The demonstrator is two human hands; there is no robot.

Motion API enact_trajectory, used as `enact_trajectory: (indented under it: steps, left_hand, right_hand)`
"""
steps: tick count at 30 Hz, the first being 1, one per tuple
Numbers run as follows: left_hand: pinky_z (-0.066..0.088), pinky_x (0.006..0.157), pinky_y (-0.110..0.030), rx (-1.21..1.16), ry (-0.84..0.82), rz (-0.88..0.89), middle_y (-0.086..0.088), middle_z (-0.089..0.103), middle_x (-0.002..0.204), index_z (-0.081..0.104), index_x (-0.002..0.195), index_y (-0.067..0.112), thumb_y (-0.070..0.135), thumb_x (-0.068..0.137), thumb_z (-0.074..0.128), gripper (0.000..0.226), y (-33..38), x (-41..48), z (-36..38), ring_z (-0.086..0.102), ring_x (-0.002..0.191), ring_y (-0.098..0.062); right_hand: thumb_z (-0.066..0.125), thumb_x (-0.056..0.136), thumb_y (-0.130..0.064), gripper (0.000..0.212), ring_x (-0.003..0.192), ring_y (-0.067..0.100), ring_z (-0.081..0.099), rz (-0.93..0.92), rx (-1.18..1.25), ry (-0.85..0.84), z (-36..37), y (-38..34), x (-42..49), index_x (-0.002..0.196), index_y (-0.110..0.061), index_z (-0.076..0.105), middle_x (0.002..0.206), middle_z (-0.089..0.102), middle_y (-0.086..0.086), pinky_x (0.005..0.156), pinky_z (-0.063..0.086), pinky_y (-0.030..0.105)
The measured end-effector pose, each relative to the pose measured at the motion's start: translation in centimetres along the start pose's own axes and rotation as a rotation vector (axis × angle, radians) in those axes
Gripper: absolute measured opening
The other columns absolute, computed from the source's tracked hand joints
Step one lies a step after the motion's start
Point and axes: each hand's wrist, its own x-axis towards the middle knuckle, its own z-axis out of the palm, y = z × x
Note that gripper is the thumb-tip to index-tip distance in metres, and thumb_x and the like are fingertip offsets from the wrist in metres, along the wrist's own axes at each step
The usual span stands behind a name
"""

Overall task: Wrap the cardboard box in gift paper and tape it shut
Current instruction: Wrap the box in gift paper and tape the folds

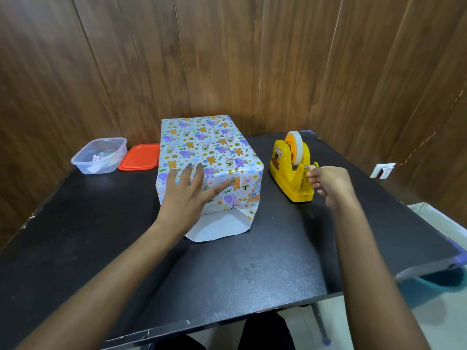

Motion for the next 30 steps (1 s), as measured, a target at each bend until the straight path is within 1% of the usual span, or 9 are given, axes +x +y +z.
enact_trajectory:
  steps: [6,11,15,17,19,22,24,27,30]
  left_hand:
    - [0.044,0.082,-0.053,-0.003,0.012,-0.003,-0.025,0.053,0.125,0.022,0.14,0.043,0.032,0.076,0.073,0.083,0.0,0.0,0.1,0.054,0.108,-0.041]
    - [0.044,0.082,-0.053,0.016,0.001,-0.003,-0.025,0.052,0.125,0.021,0.141,0.043,0.032,0.077,0.072,0.083,0.0,0.0,0.0,0.054,0.108,-0.042]
    - [0.045,0.082,-0.053,0.019,0.001,0.002,-0.025,0.053,0.125,0.023,0.141,0.044,0.033,0.079,0.07,0.078,0.1,0.1,-0.1,0.055,0.108,-0.042]
    - [0.045,0.081,-0.053,0.032,0.005,0.004,-0.025,0.053,0.124,0.023,0.141,0.044,0.034,0.079,0.069,0.077,0.1,0.2,-0.1,0.055,0.107,-0.041]
    - [0.046,0.08,-0.052,0.05,0.0,0.006,-0.024,0.053,0.124,0.022,0.141,0.044,0.033,0.078,0.07,0.08,0.1,0.2,-0.2,0.054,0.107,-0.041]
    - [0.044,0.079,-0.052,0.078,-0.006,0.021,-0.023,0.046,0.126,0.017,0.143,0.044,0.033,0.077,0.071,0.085,0.0,0.1,-0.1,0.052,0.107,-0.041]
    - [0.044,0.079,-0.052,0.093,-0.013,0.027,-0.023,0.044,0.126,0.017,0.143,0.044,0.033,0.077,0.071,0.087,0.0,0.1,-0.2,0.052,0.107,-0.041]
    - [0.046,0.078,-0.052,0.074,-0.01,0.027,-0.024,0.051,0.124,0.018,0.142,0.044,0.034,0.077,0.07,0.083,0.1,0.3,-0.5,0.055,0.105,-0.041]
    - [0.047,0.077,-0.051,0.069,0.001,0.031,-0.024,0.054,0.122,0.019,0.141,0.043,0.036,0.079,0.069,0.08,0.1,0.3,-0.6,0.056,0.104,-0.041]
  right_hand:
    - [0.05,0.096,-0.016,0.023,0.073,0.015,0.062,0.004,0.287,0.033,0.9,1.0,-1.2,0.075,-0.011,0.059,0.076,0.063,0.005,0.064,0.052,0.025]
    - [0.043,0.099,-0.009,0.025,0.068,0.018,0.059,0.207,0.628,-0.002,1.9,0.1,-2.1,0.076,-0.005,0.054,0.075,0.059,0.009,0.075,0.054,0.036]
    - [0.032,0.099,-0.002,0.029,0.067,0.017,0.053,0.368,0.872,-0.074,2.3,1.9,-2.6,0.075,-0.004,0.048,0.073,0.05,0.008,0.082,0.055,0.031]
    - [0.036,0.099,-0.001,0.028,0.063,0.016,0.049,0.308,0.802,-0.127,2.6,3.5,-3.6,0.075,-0.004,0.049,0.069,0.047,0.007,0.063,0.058,0.022]
    - [0.043,0.095,0.003,0.024,0.057,0.016,0.048,0.094,0.546,-0.219,3.4,4.3,-4.9,0.076,-0.003,0.055,0.065,0.046,0.007,0.045,0.053,0.02]
    - [0.047,0.094,0.001,0.02,0.047,0.01,0.051,-0.214,0.144,-0.351,5.4,4.8,-6.4,0.082,-0.004,0.062,0.059,0.051,0.005,0.045,0.049,0.019]
    - [0.047,0.094,0.0,0.019,0.041,0.003,0.049,-0.338,-0.013,-0.355,6.6,4.9,-6.6,0.085,-0.006,0.063,0.057,0.05,0.003,0.044,0.047,0.018]
    - [0.046,0.091,0.003,0.027,0.046,0.007,0.047,-0.447,-0.13,-0.294,7.3,5.5,-6.5,0.099,-0.013,0.066,0.059,0.05,0.0,0.048,0.046,0.022]
    - [0.046,0.091,0.002,0.03,0.057,0.015,0.05,-0.538,-0.169,-0.253,7.5,6.1,-6.5,0.113,-0.016,0.056,0.071,0.057,0.006,0.057,0.051,0.034]
